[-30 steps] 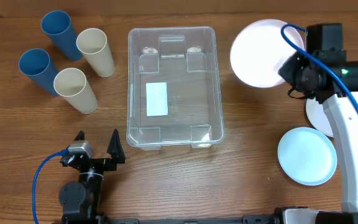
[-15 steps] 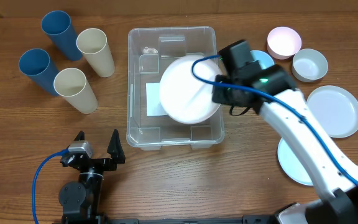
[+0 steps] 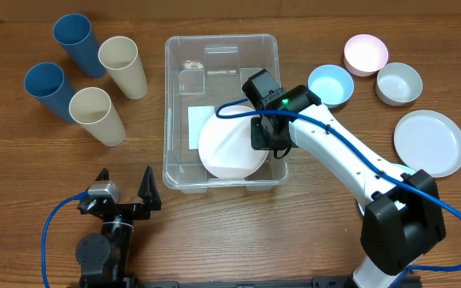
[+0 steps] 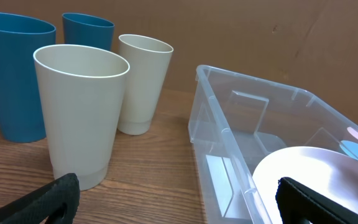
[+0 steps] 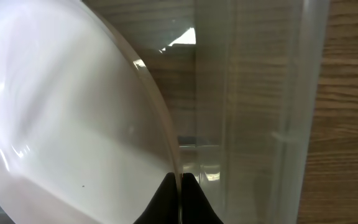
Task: Pack container
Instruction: 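Carry the white plate into the clear bin and lower it, then open the right gripper and withdraw it from the bin, then move the right gripper to the light-blue plate and grasp its rim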
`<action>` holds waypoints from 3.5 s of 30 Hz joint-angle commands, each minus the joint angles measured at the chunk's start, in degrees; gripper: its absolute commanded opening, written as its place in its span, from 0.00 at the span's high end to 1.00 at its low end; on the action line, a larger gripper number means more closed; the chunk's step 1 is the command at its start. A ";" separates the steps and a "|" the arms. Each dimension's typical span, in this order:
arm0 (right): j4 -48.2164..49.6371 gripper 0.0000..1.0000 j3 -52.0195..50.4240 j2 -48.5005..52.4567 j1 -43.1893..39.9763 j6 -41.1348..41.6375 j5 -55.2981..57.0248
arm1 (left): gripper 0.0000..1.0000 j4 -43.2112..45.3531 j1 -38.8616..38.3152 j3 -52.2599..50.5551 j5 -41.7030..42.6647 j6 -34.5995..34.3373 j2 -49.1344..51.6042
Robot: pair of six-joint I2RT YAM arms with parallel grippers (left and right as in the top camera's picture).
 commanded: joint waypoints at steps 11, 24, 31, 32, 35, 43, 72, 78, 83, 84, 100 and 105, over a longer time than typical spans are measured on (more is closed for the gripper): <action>5.97 0.96 -6.67 0.42 0.17 -0.24 -1.66 | 0.00 -0.15 0.37 -0.20 -0.44 -0.74 -0.59; 3.72 0.49 -1.88 0.39 0.17 -1.99 -2.05 | 0.00 -0.15 0.37 -0.20 -0.42 -0.74 -0.59; -8.92 0.49 14.21 0.39 0.17 -3.04 -2.08 | 0.00 -0.15 0.37 -0.20 -0.42 -0.74 -0.59; -11.30 0.49 17.00 0.39 0.00 -2.99 -2.01 | 0.00 -0.15 0.37 -0.20 -0.44 -0.74 -0.59; -18.86 0.50 23.82 0.39 -2.21 -0.79 0.13 | 0.00 -0.15 0.37 -0.20 -0.42 -0.76 -0.59; -29.11 0.50 24.13 0.39 -15.87 3.13 3.80 | 0.00 -0.15 0.37 -0.20 -0.42 -0.74 -0.59; -22.75 0.53 8.63 0.39 -10.25 4.55 -4.61 | 0.00 -0.15 0.37 -0.20 -0.42 -0.74 -0.22; -22.53 0.55 8.79 0.39 -17.79 4.55 -3.13 | 0.00 -0.15 0.37 -0.20 -0.42 -0.74 -0.22; -20.83 0.51 8.76 0.39 -26.75 4.76 -3.76 | 0.00 -0.15 0.37 -0.20 -0.44 -0.74 -0.22; -20.57 0.50 8.76 0.39 -28.83 4.72 -3.67 | 0.00 -0.15 0.37 -0.20 -0.44 -0.74 -0.22; -29.00 0.50 8.76 -11.19 -57.59 -1.86 -8.81 | 0.00 -0.15 0.37 -0.20 -0.44 -0.74 -0.22; -28.79 0.45 8.02 -18.10 -63.14 1.46 -8.85 | 0.00 -0.15 0.37 -0.20 -0.44 -0.74 -0.22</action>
